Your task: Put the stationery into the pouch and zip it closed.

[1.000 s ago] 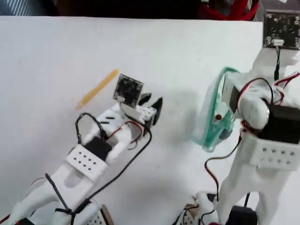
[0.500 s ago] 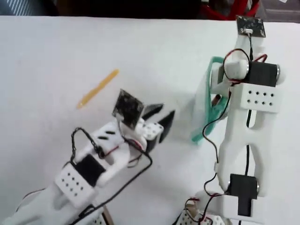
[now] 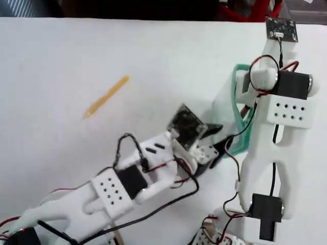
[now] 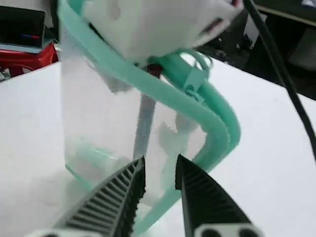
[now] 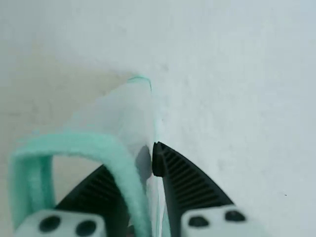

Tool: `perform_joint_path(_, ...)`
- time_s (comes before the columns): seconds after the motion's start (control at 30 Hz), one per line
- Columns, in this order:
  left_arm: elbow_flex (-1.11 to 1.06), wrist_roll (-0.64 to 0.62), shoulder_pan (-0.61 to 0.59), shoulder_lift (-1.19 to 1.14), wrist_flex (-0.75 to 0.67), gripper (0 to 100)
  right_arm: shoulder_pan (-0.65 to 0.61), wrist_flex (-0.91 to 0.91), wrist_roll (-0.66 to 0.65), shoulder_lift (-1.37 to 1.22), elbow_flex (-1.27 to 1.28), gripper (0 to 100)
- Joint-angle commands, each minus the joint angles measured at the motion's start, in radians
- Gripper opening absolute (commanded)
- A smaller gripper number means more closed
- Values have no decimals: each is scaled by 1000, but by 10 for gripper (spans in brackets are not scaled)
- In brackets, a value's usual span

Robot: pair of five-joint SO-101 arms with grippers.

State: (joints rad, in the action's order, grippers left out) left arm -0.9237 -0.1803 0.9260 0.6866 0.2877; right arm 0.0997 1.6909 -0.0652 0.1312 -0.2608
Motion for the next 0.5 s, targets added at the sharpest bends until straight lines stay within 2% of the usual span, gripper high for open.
perform_joint_path(0.0, 31, -9, 39, 96, 21, 118, 2, -13, -5, 18, 2, 20)
perform_joint_path(0.2, -75, -2, 58, 297, 21, 133, -1, -10, -3, 18, 0, 20)
perform_joint_path(0.37, -68, -3, 61, 248, 3, 133, -2, 4, 3, 19, 0, 20)
perform_joint_path(0.47, -68, -2, 21, 208, -14, 131, 5, 7, 3, 21, 0, 20)
